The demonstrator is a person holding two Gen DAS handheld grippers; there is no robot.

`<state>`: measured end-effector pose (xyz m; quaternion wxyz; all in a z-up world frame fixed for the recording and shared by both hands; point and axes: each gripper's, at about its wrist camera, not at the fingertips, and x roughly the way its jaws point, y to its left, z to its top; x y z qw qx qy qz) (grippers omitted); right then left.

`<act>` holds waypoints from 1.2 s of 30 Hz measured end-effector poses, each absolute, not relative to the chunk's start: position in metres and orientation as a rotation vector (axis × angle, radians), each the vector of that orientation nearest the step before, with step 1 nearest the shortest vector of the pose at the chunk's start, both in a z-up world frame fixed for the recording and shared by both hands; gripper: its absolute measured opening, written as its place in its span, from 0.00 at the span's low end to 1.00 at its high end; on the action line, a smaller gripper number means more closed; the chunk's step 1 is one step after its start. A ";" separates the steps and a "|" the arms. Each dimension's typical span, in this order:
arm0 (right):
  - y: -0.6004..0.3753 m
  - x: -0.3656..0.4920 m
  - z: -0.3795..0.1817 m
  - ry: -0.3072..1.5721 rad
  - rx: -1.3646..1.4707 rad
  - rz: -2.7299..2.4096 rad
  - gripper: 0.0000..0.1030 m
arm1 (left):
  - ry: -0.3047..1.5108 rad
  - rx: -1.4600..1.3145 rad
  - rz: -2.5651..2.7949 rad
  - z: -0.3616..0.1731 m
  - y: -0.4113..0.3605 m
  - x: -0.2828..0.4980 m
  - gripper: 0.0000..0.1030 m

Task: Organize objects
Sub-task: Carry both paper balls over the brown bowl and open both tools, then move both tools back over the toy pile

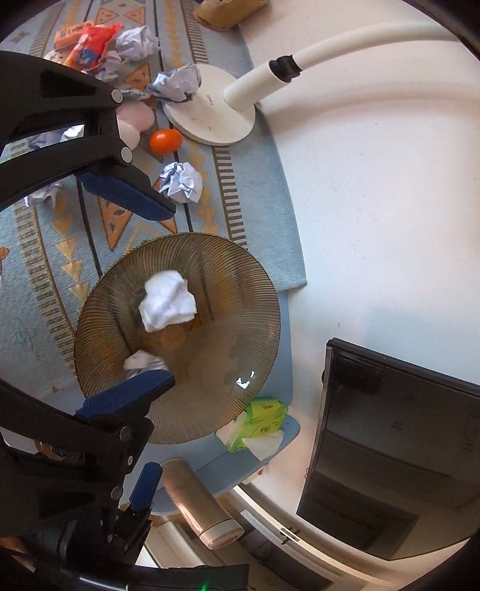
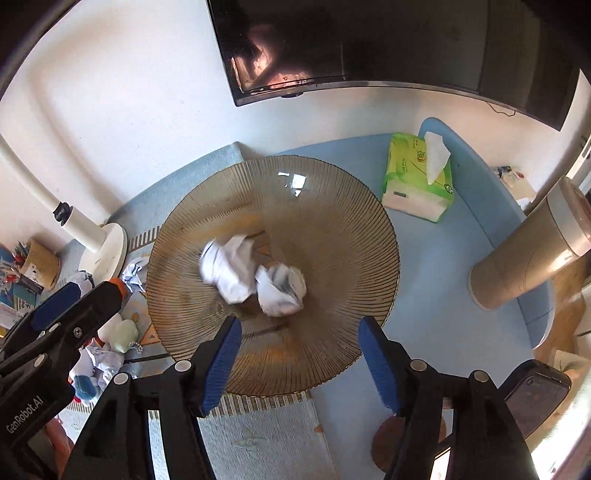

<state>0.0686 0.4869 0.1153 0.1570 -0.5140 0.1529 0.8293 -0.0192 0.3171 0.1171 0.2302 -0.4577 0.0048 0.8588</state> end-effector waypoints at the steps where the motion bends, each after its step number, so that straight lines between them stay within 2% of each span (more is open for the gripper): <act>1: 0.484 0.069 0.113 0.443 -1.484 2.381 0.62 | -0.007 -1.284 2.365 0.114 0.314 -0.017 0.80; 9: 0.427 0.069 0.091 0.428 -1.678 2.466 0.62 | -0.142 -1.466 2.450 0.087 0.236 0.031 0.80; 14: 0.384 0.070 0.079 0.372 -1.769 2.500 0.62 | -0.235 -1.620 2.532 0.073 0.161 0.062 0.80; 19: 0.351 0.062 0.065 0.413 -1.828 2.454 0.62 | -0.282 -1.706 2.639 0.058 0.085 0.088 0.80; 25: 0.297 0.049 0.084 0.326 -1.768 2.508 0.62 | -0.418 -1.712 2.630 0.051 0.020 0.083 0.80; 31: 0.246 0.039 0.087 0.249 -1.771 2.553 0.62 | -0.415 -1.618 2.628 0.061 -0.007 0.061 0.80; 36: 0.209 0.024 0.090 0.223 -1.797 2.639 0.62 | -0.359 -1.658 2.575 0.046 -0.025 0.037 0.80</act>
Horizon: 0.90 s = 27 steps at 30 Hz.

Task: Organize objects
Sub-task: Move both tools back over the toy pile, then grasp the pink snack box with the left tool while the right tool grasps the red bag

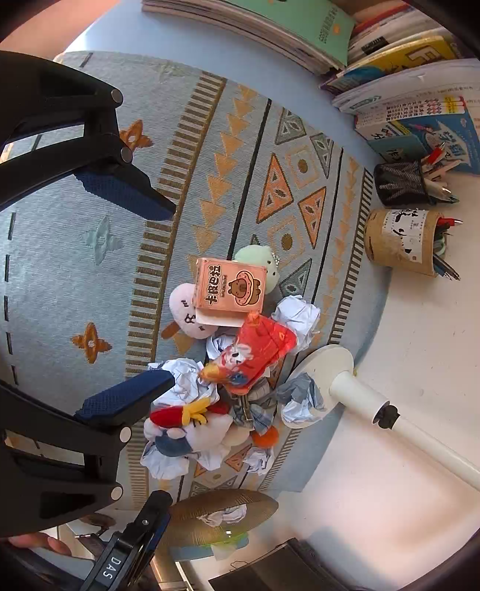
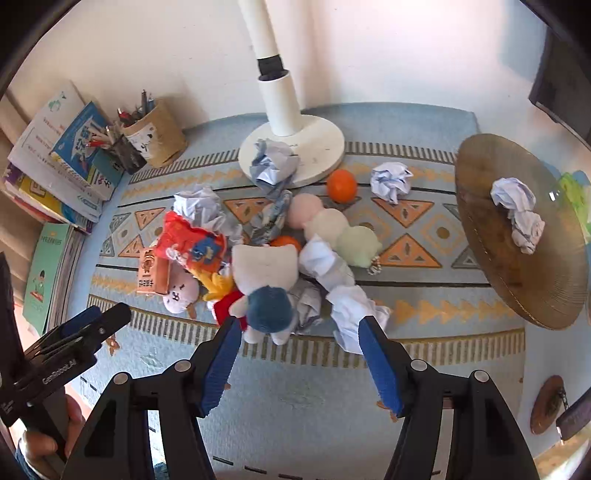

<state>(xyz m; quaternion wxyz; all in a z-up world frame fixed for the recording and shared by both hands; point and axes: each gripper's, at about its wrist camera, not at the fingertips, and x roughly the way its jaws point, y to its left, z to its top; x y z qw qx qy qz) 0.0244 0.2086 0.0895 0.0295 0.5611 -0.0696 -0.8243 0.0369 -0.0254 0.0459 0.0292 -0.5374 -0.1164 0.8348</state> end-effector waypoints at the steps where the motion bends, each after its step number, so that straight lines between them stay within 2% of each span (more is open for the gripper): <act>1: 0.199 0.020 0.090 -0.186 1.715 -2.530 0.62 | -0.343 -1.669 2.554 0.042 -0.029 0.030 0.80; 6: 0.163 -0.010 0.078 -0.130 1.687 -2.370 0.63 | -0.247 -1.758 2.419 0.014 -0.033 0.001 0.80; 12: 0.130 -0.047 0.060 0.130 1.673 -2.251 0.63 | -0.180 -1.783 2.306 -0.009 -0.023 -0.023 0.80; 18: 0.103 -0.075 0.036 0.288 1.661 -2.114 0.62 | -0.159 -1.779 2.304 -0.021 -0.020 -0.037 0.78; 20: 0.103 -0.083 0.032 0.267 1.650 -2.101 0.62 | -0.177 -1.777 2.303 -0.022 -0.021 -0.040 0.71; 22: 0.106 -0.092 0.027 0.228 1.658 -2.086 0.62 | -0.277 -1.768 2.259 -0.024 -0.027 -0.043 0.57; 24: 0.107 -0.097 0.024 0.193 1.655 -2.053 0.62 | -0.354 -1.763 2.237 -0.025 -0.030 -0.042 0.49; 26: 0.107 -0.096 0.022 0.179 1.633 -2.036 0.59 | -0.363 -1.756 2.241 -0.024 -0.030 -0.042 0.48; 27: 0.104 -0.093 0.021 0.188 1.628 -2.023 0.52 | -0.368 -1.749 2.245 -0.023 -0.030 -0.041 0.46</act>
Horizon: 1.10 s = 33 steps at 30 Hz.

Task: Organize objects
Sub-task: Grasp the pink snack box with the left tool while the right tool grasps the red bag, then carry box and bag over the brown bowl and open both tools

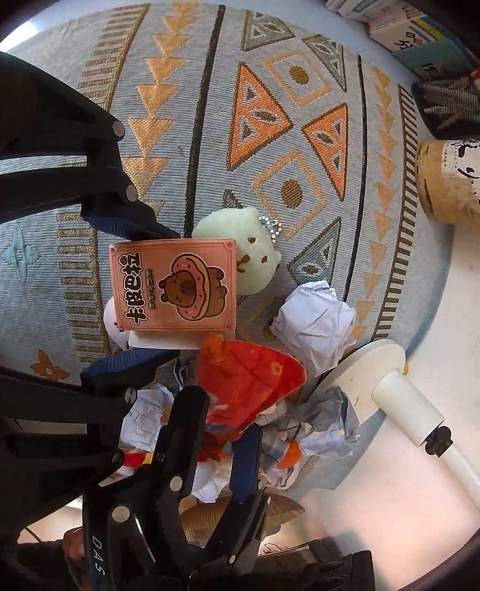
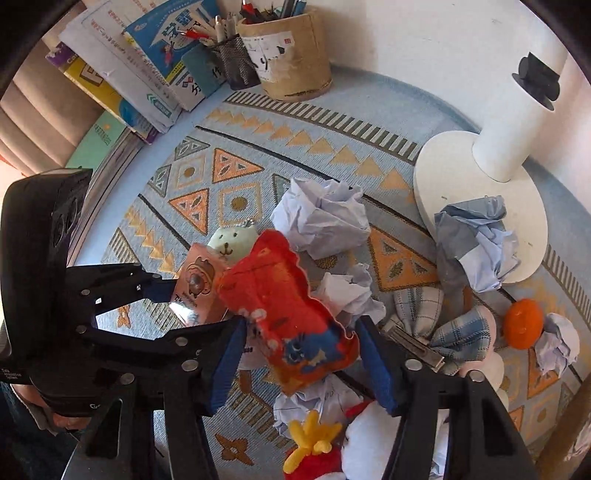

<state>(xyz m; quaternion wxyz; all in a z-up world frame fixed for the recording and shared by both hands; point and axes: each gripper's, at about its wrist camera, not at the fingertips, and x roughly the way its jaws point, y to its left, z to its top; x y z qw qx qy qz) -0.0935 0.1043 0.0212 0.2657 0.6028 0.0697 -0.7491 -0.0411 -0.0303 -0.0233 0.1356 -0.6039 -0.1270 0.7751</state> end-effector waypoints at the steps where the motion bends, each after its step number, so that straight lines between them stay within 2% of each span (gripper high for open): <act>1: 0.103 -0.090 0.021 0.202 1.620 -2.022 0.45 | -0.371 -1.737 2.254 -0.021 -0.030 -0.040 0.44; 2: 0.102 -0.087 0.022 0.205 1.603 -2.029 0.44 | -0.371 -1.726 2.266 -0.019 -0.030 -0.039 0.39; 3: 0.103 -0.084 0.025 0.194 1.588 -2.037 0.43 | -0.371 -1.722 2.274 -0.017 -0.031 -0.038 0.38; 10: 0.138 -0.063 0.060 -0.037 1.517 -2.163 0.41 | -0.389 -1.644 2.344 0.010 -0.031 -0.021 0.38; 18: 0.199 -0.010 0.100 -0.099 1.493 -2.345 0.41 | -0.268 -1.495 2.417 0.065 0.005 0.000 0.38; 23: 0.250 0.014 0.110 -0.185 1.557 -2.437 0.41 | -0.150 -1.396 2.401 0.096 0.054 0.006 0.38; 33: 0.386 0.050 0.153 -0.362 1.642 -2.769 0.41 | 0.010 -1.231 2.263 0.139 0.203 0.000 0.38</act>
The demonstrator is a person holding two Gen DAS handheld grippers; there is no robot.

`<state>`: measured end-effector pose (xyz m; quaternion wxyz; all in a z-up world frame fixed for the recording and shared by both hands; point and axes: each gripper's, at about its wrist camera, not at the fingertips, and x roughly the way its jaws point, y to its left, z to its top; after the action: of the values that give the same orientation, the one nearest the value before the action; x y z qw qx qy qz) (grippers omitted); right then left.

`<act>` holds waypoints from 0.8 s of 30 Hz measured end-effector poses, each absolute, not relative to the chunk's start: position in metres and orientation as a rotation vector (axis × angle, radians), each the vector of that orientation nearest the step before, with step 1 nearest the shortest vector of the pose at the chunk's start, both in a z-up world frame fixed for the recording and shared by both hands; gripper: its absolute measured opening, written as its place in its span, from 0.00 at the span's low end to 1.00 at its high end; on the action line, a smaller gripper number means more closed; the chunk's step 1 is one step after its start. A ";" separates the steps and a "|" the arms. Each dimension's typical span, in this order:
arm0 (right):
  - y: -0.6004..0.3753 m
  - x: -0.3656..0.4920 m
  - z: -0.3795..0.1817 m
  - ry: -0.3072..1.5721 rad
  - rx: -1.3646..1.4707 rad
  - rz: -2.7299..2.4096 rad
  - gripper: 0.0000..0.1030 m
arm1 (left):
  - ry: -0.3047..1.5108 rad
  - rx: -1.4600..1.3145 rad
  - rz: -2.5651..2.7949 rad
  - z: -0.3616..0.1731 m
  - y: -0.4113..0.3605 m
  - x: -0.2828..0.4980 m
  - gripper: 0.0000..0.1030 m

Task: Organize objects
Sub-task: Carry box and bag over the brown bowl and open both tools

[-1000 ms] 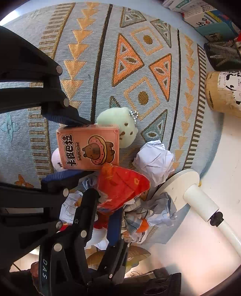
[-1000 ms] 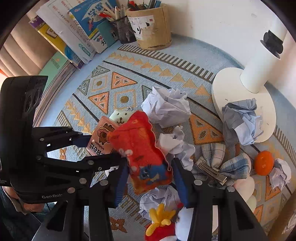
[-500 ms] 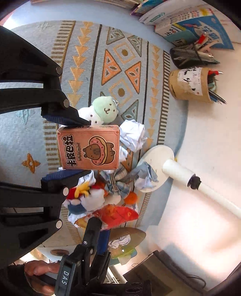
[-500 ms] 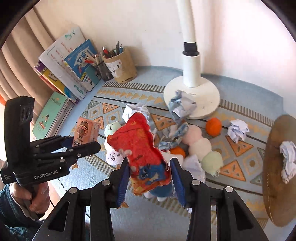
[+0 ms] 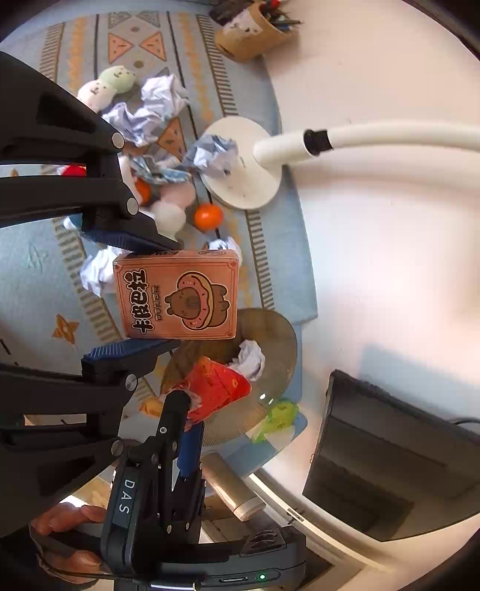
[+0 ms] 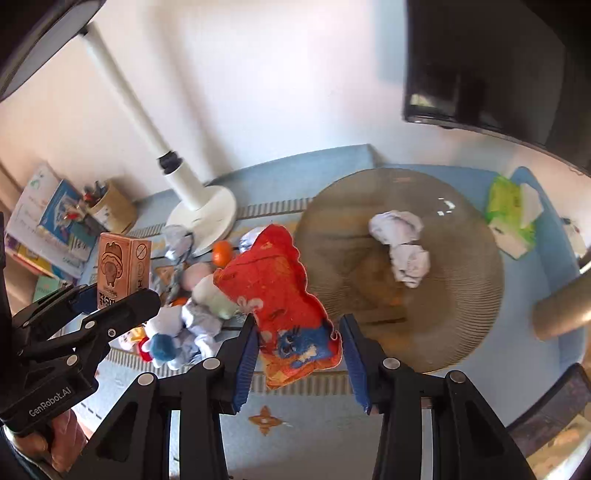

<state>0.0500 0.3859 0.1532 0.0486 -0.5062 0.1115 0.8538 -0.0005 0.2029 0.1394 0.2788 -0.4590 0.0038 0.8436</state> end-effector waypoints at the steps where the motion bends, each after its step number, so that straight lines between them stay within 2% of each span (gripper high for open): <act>1: 0.396 0.053 0.157 0.349 -1.509 2.588 0.41 | 0.024 -1.222 2.255 0.142 0.217 -0.004 0.38; 8: 0.452 0.054 0.165 0.504 -1.371 2.539 0.42 | 0.128 -1.208 2.216 0.146 0.292 -0.028 0.38; 13: 0.462 0.037 0.152 0.523 -1.380 2.505 0.42 | 0.182 -1.186 2.223 0.149 0.321 -0.046 0.38; 14: 0.463 0.032 0.148 0.518 -1.388 2.493 0.42 | 0.185 -1.183 2.224 0.149 0.325 -0.049 0.38; 15: 0.463 0.028 0.143 0.515 -1.400 2.482 0.48 | 0.180 -1.181 2.222 0.149 0.329 -0.053 0.38; 16: 0.465 0.024 0.138 0.517 -1.414 2.474 0.57 | 0.169 -1.179 2.221 0.149 0.330 -0.056 0.43; 17: 0.466 0.023 0.134 0.522 -1.421 2.468 0.61 | 0.159 -1.185 2.223 0.148 0.332 -0.059 0.50; 19: 0.468 0.025 0.129 0.527 -1.425 2.462 0.63 | 0.153 -1.213 2.245 0.145 0.331 -0.063 0.78; 24: 0.467 0.033 0.122 0.567 -1.446 2.461 0.63 | 0.096 -1.286 2.248 0.134 0.311 -0.062 0.80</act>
<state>0.0329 0.4671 0.1220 0.1156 -0.4937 0.1934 0.8399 -0.0617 0.3114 0.1339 0.2718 -0.4775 0.0357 0.8348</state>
